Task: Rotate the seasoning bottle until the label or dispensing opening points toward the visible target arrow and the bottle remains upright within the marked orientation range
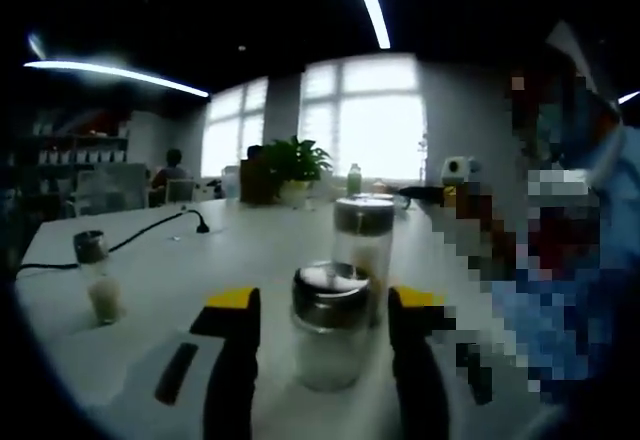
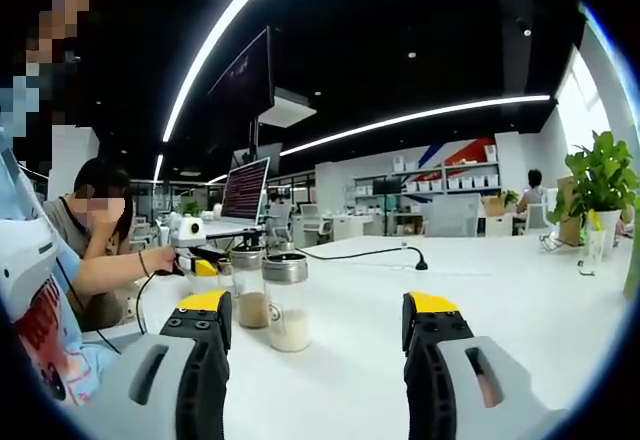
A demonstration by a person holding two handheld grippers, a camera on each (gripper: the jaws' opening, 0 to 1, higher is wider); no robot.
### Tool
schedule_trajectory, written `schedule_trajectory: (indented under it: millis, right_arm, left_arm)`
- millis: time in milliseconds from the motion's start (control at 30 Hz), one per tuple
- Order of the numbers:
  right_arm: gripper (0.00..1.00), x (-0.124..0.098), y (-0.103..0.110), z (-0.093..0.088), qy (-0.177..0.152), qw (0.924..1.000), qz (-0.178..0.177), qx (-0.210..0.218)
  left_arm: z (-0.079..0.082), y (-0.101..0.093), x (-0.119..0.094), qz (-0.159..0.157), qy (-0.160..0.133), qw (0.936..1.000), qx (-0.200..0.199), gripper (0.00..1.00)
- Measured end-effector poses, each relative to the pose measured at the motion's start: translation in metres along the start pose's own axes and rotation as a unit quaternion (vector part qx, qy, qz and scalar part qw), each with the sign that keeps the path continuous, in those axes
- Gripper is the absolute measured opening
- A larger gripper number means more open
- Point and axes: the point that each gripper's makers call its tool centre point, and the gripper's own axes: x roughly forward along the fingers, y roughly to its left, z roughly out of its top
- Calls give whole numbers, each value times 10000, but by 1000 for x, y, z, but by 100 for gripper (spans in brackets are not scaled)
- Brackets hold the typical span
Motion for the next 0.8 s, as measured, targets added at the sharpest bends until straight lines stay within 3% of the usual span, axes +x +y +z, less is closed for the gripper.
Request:
schedule_trajectory:
  millis: [133,300,367,500,667,800]
  right_arm:
    - [71,0,0,0,5,10000,5,7]
    - [71,0,0,0,18,10000,-5,-1]
    - [71,0,1,-1,39,10000,-2,-8]
    - [71,0,-1,-2,76,10000,-10,8]
    - [71,-2,-5,-1,60,9999,-80,-6]
    - [71,-2,-4,-1,82,9999,-76,-19]
  left_arm:
    - [4,-7,1,56,-91,9999,15,59]
    - [2,-6,0,433,210,9976,493,58]
    - [4,-8,0,466,158,9983,325,59]
    - [3,-7,0,730,256,9963,372,58]
    - [12,-2,1,1117,75,9934,248,61]
    - [11,-5,2,1268,153,9911,369,60]
